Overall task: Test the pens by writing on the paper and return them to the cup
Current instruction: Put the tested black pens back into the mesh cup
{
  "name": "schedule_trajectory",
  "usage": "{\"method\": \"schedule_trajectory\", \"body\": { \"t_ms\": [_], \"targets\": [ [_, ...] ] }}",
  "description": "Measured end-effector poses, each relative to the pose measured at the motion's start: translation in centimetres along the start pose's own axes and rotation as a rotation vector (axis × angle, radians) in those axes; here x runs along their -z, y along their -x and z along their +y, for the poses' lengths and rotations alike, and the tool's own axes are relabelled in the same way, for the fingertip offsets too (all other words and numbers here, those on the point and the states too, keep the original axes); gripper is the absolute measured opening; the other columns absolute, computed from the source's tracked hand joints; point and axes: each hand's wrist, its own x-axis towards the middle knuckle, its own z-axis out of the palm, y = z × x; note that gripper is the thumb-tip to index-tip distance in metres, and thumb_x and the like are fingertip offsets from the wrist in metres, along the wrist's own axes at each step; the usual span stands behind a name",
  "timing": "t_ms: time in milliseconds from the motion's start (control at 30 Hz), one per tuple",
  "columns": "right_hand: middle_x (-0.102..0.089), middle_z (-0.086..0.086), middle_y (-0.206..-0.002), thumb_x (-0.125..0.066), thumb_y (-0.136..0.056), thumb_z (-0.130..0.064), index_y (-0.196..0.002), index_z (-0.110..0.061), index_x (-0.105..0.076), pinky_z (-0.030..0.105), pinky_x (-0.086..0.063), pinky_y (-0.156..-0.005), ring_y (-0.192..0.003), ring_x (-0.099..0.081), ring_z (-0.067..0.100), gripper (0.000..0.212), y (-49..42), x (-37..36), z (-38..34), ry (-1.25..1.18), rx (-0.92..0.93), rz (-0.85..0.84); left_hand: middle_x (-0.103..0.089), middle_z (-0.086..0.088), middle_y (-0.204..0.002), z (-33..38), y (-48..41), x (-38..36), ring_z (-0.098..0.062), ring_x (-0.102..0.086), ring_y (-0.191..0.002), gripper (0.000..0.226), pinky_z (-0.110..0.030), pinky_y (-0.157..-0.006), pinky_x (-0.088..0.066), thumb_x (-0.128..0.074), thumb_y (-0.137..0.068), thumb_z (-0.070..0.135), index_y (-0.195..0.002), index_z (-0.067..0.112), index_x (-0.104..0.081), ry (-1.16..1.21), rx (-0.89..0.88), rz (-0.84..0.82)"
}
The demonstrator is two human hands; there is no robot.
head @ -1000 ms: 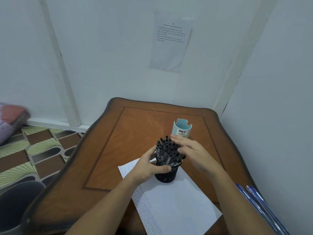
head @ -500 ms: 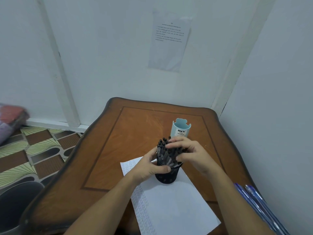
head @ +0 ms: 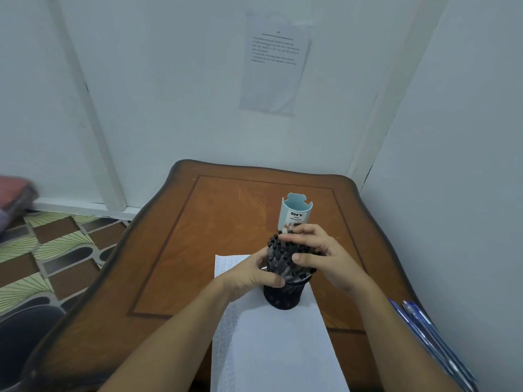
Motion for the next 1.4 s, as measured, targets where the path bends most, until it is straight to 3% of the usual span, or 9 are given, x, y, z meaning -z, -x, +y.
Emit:
{"method": "schedule_trajectory", "body": {
  "t_ms": [100, 267, 467, 533, 800, 967, 1167, 1300, 1400],
  "targets": [
    [-0.041, -0.024, -0.136, -0.059, -0.069, -0.082, -0.111, -0.057, -0.067, 0.011, -0.040, -0.097, -0.128, -0.036, -0.013, 0.050, 0.6, 0.0, 0.4, 0.052, 0.005, 0.002, -0.057, -0.013, -0.131, 0.0, -0.4, -0.4, -0.029, -0.051, -0.126, 0.077, -0.040, -0.107, -0.043, -0.077, -0.057, 0.016, -0.130, 0.024, -0.051, -0.005, 0.014, -0.047],
    [-0.045, -0.023, -0.140, -0.066, -0.081, -0.045, -0.111, -0.049, -0.071, 0.028, -0.039, -0.108, -0.131, -0.037, -0.010, 0.031, 0.7, 0.3, 0.4, 0.017, -0.022, 0.005, -0.058, -0.015, -0.130, -0.7, 0.0, -1.3, -0.029, -0.055, -0.123, 0.080, -0.037, -0.099, -0.047, -0.073, -0.063, 0.008, -0.137, 0.023, -0.045, 0.095, -0.045, -0.010],
    [-0.052, -0.020, -0.137, -0.052, -0.092, -0.047, -0.120, -0.040, -0.066, 0.019, -0.043, -0.099, -0.126, -0.047, -0.005, 0.032, 1.3, 0.0, 0.6, -0.077, -0.029, 0.090, -0.059, -0.004, -0.128, -1.8, 1.2, -2.1, -0.017, -0.056, -0.121, 0.081, -0.031, -0.098, -0.047, -0.077, -0.064, 0.018, -0.136, 0.035, -0.046, 0.060, -0.134, 0.163],
    [-0.061, -0.010, -0.133, -0.050, -0.100, -0.040, -0.127, -0.033, -0.064, 0.027, -0.048, -0.097, -0.125, -0.055, 0.008, 0.031, 1.8, 0.0, 1.2, -0.208, -0.029, 0.135, -0.059, 0.005, -0.130, -2.0, 1.4, -2.4, -0.014, -0.053, -0.124, 0.086, -0.033, -0.103, -0.046, -0.084, -0.061, 0.023, -0.136, 0.039, -0.044, -0.029, -0.145, 0.165],
    [-0.063, -0.004, -0.132, -0.054, -0.085, -0.033, -0.141, -0.030, -0.048, 0.031, -0.050, -0.094, -0.121, -0.060, 0.015, 0.056, 2.8, -1.8, 3.3, -0.460, -0.037, 0.258, -0.063, 0.023, -0.116, -1.4, 1.5, -4.0, -0.005, -0.060, -0.110, 0.082, -0.019, -0.084, -0.053, -0.091, -0.060, 0.024, -0.126, 0.047, -0.047, -0.173, -0.151, 0.332],
    [-0.064, -0.001, -0.130, -0.066, -0.061, -0.084, -0.140, -0.023, -0.048, 0.033, -0.053, -0.087, -0.120, -0.059, 0.022, 0.101, 3.9, -3.5, 4.8, -0.385, -0.119, 0.197, -0.065, 0.020, -0.114, -1.0, 1.7, -3.9, -0.003, -0.063, -0.106, 0.077, -0.021, -0.087, -0.053, -0.091, -0.061, 0.018, -0.122, 0.044, -0.051, -0.190, -0.164, 0.341],
    [-0.053, -0.011, -0.136, -0.059, -0.035, -0.098, -0.144, -0.032, -0.036, 0.007, -0.043, -0.087, -0.116, -0.055, -0.009, 0.129, 4.4, -3.6, 5.1, -0.256, -0.164, 0.091, -0.068, 0.013, -0.111, -0.7, 2.0, -3.2, 0.000, -0.065, -0.098, 0.073, -0.015, -0.076, -0.051, -0.091, -0.060, 0.008, -0.119, 0.032, -0.056, -0.151, -0.167, 0.393],
    [-0.043, -0.003, -0.149, -0.042, -0.039, -0.106, -0.135, -0.058, -0.036, 0.042, -0.029, -0.112, -0.139, -0.038, 0.014, 0.108, 4.3, -3.6, 6.2, -0.146, -0.264, 0.051, -0.068, 0.015, -0.110, 0.1, 2.1, -0.9, -0.005, -0.065, -0.101, 0.072, -0.016, -0.077, -0.051, -0.091, -0.056, 0.004, -0.113, 0.033, -0.058, -0.133, -0.168, 0.505],
    [-0.036, -0.004, -0.155, -0.034, -0.045, -0.107, -0.134, -0.059, -0.037, 0.046, -0.026, -0.115, -0.144, -0.033, 0.018, 0.101, 4.2, -3.9, 6.1, -0.111, -0.299, 0.057, -0.064, 0.016, -0.114, 1.4, 2.1, 1.0, -0.010, -0.059, -0.109, 0.072, -0.026, -0.088, -0.048, -0.092, -0.056, 0.007, -0.113, 0.034, -0.057, -0.164, -0.176, 0.567]
  ]
}}
